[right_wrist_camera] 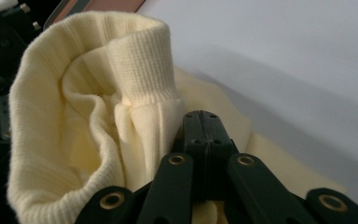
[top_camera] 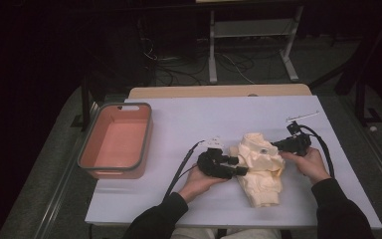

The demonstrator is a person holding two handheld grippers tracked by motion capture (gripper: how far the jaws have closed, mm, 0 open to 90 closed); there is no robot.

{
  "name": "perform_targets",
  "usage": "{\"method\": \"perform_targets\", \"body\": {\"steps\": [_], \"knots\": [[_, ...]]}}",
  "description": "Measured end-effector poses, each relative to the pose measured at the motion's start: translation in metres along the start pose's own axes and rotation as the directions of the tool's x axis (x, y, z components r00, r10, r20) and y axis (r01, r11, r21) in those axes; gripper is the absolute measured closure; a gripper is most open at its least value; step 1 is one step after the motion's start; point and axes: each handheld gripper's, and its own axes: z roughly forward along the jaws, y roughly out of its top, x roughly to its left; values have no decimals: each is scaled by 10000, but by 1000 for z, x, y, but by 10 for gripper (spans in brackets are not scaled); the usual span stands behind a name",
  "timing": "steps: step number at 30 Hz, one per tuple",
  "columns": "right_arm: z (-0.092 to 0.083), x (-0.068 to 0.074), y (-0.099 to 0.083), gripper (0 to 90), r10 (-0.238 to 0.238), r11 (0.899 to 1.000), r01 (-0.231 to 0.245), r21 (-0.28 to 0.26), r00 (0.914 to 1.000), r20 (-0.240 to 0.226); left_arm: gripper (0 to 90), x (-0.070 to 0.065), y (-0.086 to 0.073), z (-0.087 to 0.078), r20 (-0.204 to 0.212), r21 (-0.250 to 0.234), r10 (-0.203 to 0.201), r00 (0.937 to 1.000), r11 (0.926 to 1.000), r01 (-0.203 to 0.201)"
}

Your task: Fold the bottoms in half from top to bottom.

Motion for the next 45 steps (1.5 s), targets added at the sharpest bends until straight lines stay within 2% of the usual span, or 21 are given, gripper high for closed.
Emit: {"method": "perform_targets", "body": {"steps": [3,7,11,16,20,28,34,45], "knots": [[-3,4,-4,892,-90,10000,90,3,9999,82,370,0,4,-9,-194,-108,20,9998,9999,-22],[-7,8,-9,892,-90,9999,92,-141,9999,141,292,2,8,-23,-349,-575,-35,9994,9983,15],[-9,13,-13,891,-127,9996,131,-235,9998,168,268,10,10,-35,-604,-1119,-404,9974,9932,334],[-12,20,-18,892,-162,9993,168,-335,9997,171,266,18,8,-44,-774,-1455,-809,9937,9869,690],[-14,27,-23,892,-203,9993,208,-321,9997,149,265,21,6,-44,-910,-1436,-930,9915,9864,794],[-16,42,-28,892,-474,9987,478,-186,9986,229,260,20,3,-37,-795,-1236,-1076,9910,9875,973],[-19,49,-33,891,-521,9982,532,-293,9980,360,256,19,1,-34,-788,-1116,-1068,9911,9889,977],[-24,63,-41,892,-626,9962,640,-600,9977,240,254,20,1,-34,-845,-1176,-1137,9899,9877,1034]]}}
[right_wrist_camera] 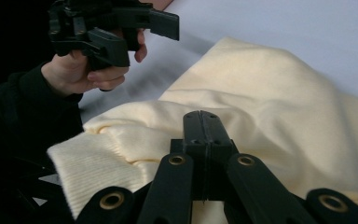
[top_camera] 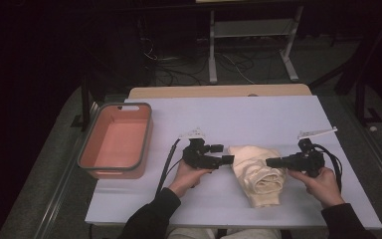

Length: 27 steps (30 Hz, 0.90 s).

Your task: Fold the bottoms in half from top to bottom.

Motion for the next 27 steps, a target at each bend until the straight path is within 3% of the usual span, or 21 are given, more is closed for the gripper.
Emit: {"method": "perform_targets", "body": {"steps": [8,19,27], "knots": [[-4,14,-5,891,-34,9987,21,-508,9997,-239,253,0,0,1,-9,16,5,10000,10000,-5],[-7,29,-16,891,-140,9979,102,-633,9981,-594,251,1,0,1,-8,64,-41,10000,10000,41],[-5,31,-28,891,-61,9999,52,-149,9979,-640,248,3,-1,2,-43,111,-84,10000,9999,85]]}}
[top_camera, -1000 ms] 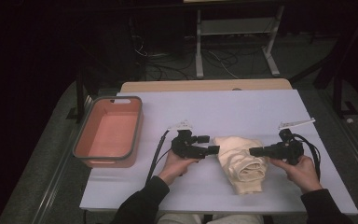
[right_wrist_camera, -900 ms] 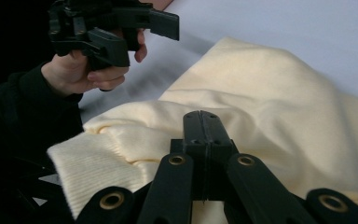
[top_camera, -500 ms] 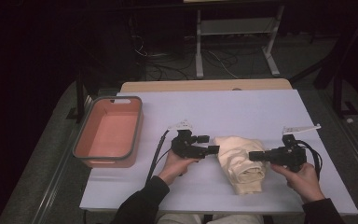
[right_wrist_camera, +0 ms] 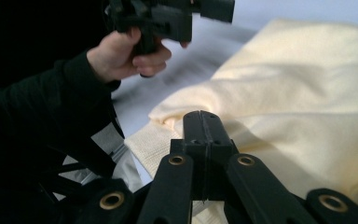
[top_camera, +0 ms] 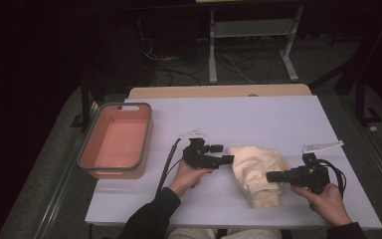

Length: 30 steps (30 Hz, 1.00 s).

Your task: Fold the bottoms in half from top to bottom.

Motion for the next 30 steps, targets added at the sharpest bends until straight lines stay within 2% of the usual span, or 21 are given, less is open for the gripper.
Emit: {"method": "perform_targets", "body": {"steps": [11,17,20,25,30], "knots": [[13,-7,-15,892,259,9948,-285,979,9993,283,233,1,-1,2,-35,184,-8,10000,9998,9],[15,-8,-20,892,392,9927,-431,1124,9986,364,231,1,-1,2,-30,207,-26,10000,9998,26],[16,-9,-23,892,608,9899,-659,1257,9972,440,230,1,-2,3,-45,234,-33,10000,9997,34],[17,-9,-26,892,810,9890,-862,1200,9956,474,230,0,-2,5,-36,318,36,10000,9995,-35],[17,-6,-27,892,661,9910,-727,1123,9959,611,230,-2,0,4,-94,272,161,9998,9995,-159]]}}
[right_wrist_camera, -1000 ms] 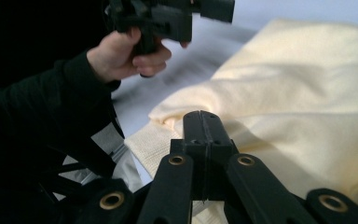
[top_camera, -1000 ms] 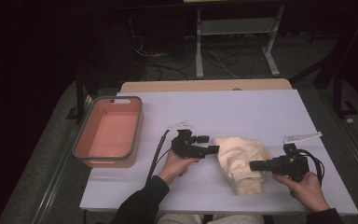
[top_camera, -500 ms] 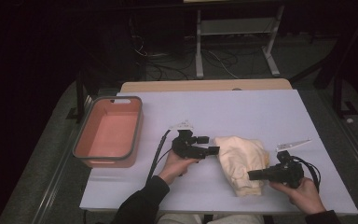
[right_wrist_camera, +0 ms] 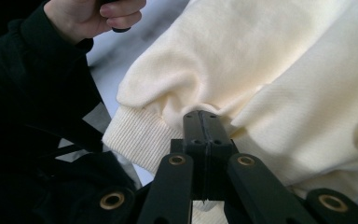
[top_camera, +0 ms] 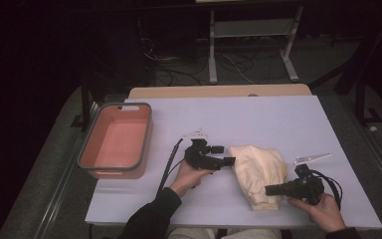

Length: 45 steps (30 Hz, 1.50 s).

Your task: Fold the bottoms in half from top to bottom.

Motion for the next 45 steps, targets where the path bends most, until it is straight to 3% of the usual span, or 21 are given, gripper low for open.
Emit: {"method": "perform_targets", "body": {"steps": [6,9,15,25,29,35,38,40,45], "knots": [[-7,5,4,877,-134,9988,140,-462,9998,146,232,-2,4,-1,-122,-18,159,9998,9999,-159],[-12,8,6,790,-96,9961,110,-880,9998,163,231,-1,7,0,-163,45,216,9996,9998,-216],[-23,7,10,632,-1,9876,135,-1564,9964,852,232,-1,14,-1,-417,126,378,9984,9992,-373],[-39,4,7,443,442,9717,-129,-2360,9908,1279,210,7,22,-3,-630,432,156,9979,9990,-129],[-42,1,4,356,757,9700,-365,-2403,9849,1557,182,11,29,-4,-674,661,29,9977,9978,15],[-41,2,2,143,956,9683,-489,-2451,9786,1823,107,16,40,-4,-868,925,-147,9961,9955,227],[-40,2,2,122,991,9675,-489,-2481,9759,1942,78,19,44,-2,-900,1071,-283,9955,9935,379],[-38,3,1,100,950,9724,-450,-2291,9726,2122,59,21,45,0,-902,1192,-432,9950,9914,538],[-34,3,-1,0,959,9735,-447,-2242,9701,2230,17,28,44,7,-880,1523,-754,9933,9844,882]]}}
